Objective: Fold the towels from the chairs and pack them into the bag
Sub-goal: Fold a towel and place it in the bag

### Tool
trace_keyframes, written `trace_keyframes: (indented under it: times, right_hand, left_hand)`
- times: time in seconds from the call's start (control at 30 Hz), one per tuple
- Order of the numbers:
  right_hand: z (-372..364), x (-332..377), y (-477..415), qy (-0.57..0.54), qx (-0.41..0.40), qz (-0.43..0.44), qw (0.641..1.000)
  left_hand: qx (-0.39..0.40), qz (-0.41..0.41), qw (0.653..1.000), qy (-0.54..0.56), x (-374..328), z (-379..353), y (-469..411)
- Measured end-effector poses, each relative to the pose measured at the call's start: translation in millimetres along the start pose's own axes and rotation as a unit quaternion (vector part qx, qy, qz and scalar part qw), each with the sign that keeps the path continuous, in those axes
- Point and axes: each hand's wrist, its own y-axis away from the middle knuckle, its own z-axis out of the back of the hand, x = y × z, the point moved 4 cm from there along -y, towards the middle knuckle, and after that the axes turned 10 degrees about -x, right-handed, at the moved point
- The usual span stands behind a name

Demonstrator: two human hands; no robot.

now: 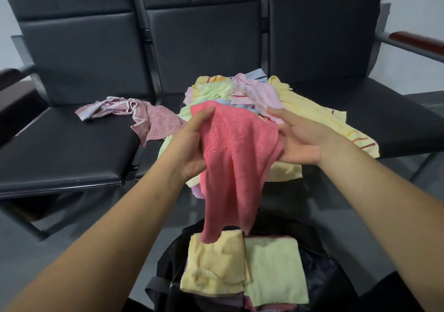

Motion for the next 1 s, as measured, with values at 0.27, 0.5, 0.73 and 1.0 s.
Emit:
trace_keyframes:
  times: [0.27,0.5,0.73,1.0]
  right_hand:
    - [-4,-18,6,0.165,0.021,-0.022,0.986]
    - [-1,7,-1,0.071,-0.081,0.175,0.979]
    - [8,21,0,0.106,-0.180,0.253,0.945]
    - [4,29,6,0.088,-0.187,0.307,0.929]
  left_hand:
    - [0.038,-0.024,0.999,-0.013,-9,7,3]
    - [0.052,-0.094,0.987,-0.122,-20,16,2]
    - [0.056,-0.110,0.960,-0.251,-24,24,-6]
    - [0.035,-0.191,0.956,-0.220,-34,16,-3]
